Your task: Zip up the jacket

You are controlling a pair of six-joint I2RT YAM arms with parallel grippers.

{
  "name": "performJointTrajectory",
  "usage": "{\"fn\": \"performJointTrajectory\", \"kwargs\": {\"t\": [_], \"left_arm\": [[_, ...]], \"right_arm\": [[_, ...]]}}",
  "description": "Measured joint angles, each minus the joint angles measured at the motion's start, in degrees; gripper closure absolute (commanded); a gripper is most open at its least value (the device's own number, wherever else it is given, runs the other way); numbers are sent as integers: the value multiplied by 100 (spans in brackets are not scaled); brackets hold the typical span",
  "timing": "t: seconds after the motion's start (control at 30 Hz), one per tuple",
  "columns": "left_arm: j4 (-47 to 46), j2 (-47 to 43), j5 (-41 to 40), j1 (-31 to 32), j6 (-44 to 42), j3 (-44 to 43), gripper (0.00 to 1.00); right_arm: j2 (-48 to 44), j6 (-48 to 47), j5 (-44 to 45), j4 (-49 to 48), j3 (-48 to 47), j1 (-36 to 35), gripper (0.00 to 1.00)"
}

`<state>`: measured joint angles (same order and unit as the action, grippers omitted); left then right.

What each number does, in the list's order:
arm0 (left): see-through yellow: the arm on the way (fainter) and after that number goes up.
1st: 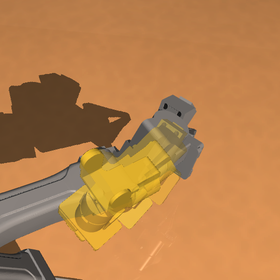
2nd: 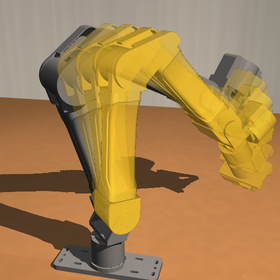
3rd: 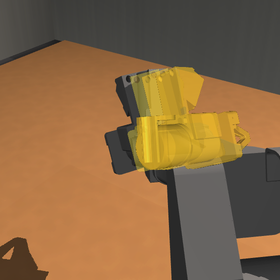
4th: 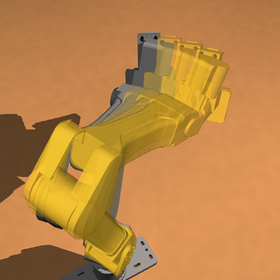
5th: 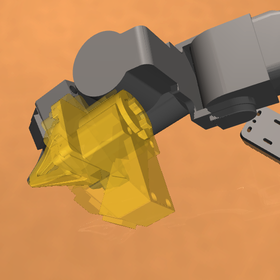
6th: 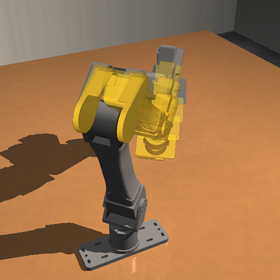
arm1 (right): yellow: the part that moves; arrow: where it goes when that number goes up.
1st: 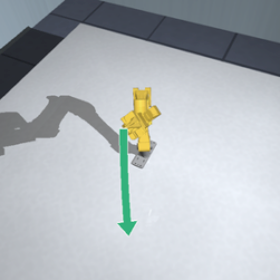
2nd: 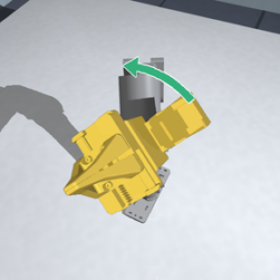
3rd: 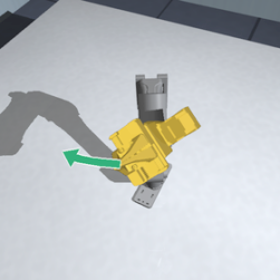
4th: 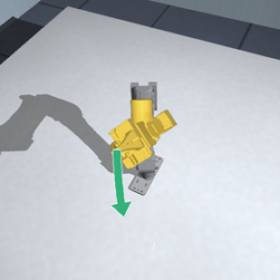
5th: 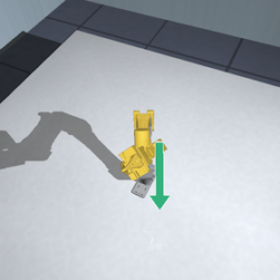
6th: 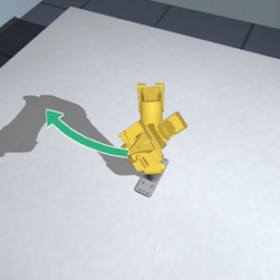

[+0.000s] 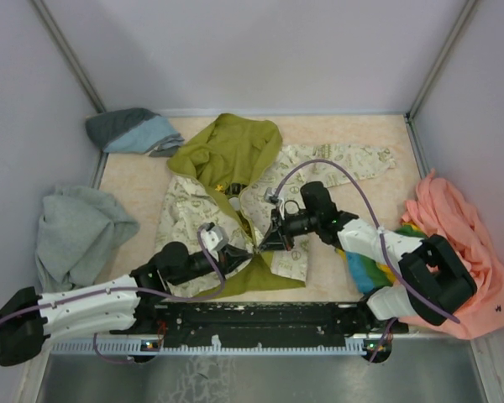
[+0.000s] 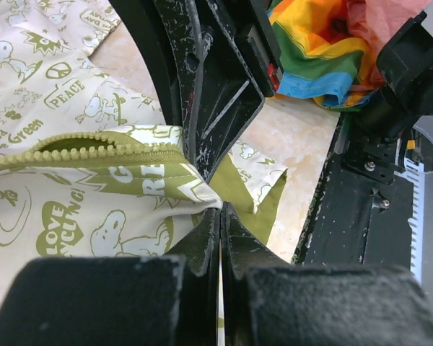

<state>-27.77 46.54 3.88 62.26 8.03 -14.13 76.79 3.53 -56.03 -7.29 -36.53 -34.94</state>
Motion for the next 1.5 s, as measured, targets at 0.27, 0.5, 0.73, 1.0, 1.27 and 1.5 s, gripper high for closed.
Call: {"fn": "performJointTrajectory", "kwargs": {"t": [0.27,0.5,0.73,1.0,1.27,1.5], "left_arm": [[286,37,258,-551,450,-22,100],[450,186,857,-1189,920,-22,100],[581,227,973,-1191,1032,-153,100],[992,435,833,-1191,984,-485,100],[1781,1283,887,-1119,640,-1150,100],[2011,1110,828,-1051,472,-1180,100]], "right_arm": [[11,-236,-175,76,-66,22,100],[9,-254,-214,28,-66,24,100],[-63,-247,22,20,-63,24,100],[-308,127,199,-581,254,24,100],[-114,44,160,-160,136,24,100],[-11,-146,435,317,-39,24,100]]}}
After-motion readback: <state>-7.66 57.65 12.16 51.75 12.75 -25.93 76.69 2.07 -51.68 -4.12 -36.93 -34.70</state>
